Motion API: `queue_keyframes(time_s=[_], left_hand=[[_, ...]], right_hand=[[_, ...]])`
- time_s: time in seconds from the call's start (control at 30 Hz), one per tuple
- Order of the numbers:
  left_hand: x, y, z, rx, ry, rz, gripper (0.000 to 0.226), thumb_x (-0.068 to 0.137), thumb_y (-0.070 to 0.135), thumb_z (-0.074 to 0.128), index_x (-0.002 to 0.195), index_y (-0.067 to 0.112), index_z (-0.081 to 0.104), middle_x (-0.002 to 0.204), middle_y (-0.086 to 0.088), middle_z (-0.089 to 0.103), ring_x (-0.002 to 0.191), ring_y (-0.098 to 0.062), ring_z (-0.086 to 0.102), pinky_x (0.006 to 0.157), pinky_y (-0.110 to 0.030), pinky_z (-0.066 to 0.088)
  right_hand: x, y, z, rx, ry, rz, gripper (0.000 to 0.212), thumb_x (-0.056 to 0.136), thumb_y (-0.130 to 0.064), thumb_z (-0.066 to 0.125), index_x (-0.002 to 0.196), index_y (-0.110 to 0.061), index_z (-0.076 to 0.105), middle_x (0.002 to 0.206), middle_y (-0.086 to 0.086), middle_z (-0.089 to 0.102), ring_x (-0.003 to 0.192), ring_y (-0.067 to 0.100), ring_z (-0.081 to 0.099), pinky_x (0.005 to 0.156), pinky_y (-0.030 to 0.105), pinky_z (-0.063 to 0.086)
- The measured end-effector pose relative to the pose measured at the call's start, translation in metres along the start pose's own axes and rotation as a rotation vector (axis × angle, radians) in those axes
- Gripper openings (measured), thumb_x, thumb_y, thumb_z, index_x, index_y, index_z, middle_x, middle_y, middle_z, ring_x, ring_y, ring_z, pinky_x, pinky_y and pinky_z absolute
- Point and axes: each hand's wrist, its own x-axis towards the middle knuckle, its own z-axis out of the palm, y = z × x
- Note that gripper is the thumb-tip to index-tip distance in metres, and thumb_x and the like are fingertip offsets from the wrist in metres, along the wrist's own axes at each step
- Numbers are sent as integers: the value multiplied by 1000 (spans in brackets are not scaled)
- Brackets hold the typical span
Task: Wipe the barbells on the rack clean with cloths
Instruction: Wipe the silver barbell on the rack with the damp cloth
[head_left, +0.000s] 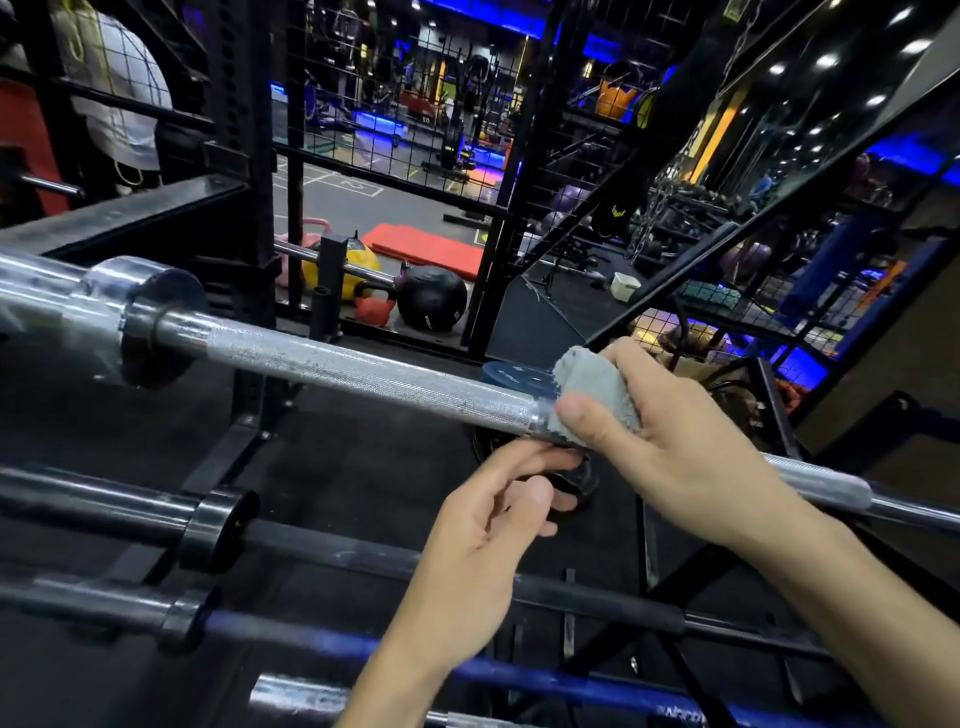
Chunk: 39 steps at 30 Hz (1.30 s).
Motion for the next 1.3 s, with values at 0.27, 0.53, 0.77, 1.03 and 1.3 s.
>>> queue_keyframes(time_s=[0.27,0.53,0.77,1.03,1.3], left_hand=[[1,1,-2,-13,6,29,31,102,28,48,123,43,65,123,4,72,108,-23,69,86,-28,55],[6,-4,-1,-10,39,27,29,104,24,47,124,23,68,123,-1,71,105,-26,68,85,-32,56],[4,-6,1,-11,31,29,28,104,29,48,125,30,67,123,0,71,104,-24,68,85,-30,55],[2,-1,-3,6,17,19,29,103,29,48,126,33,66,126,2,70,104,-22,69,85,-32,56],[1,-3,-5,14,0,-9,34,103,36,54,136,27,59,127,5,71,104,-18,70,85,-27,54]], right_hand=[[19,-10,14,-49,109,69,52,96,-61,39,65,-20,47,54,2,54,57,26,60,62,48,52],[7,0,1,76,-75,-120,41,99,-58,47,83,-21,57,71,-3,55,63,14,52,62,45,47],[24,-5,14,-60,126,99,53,93,-60,43,71,-11,50,57,6,57,56,27,63,64,48,55],[5,-1,0,106,-107,-154,30,100,-56,50,96,-29,64,77,-5,62,68,15,58,67,48,50],[21,-7,12,-16,59,62,42,96,-62,41,75,-29,55,60,-5,58,60,23,62,69,51,55]])
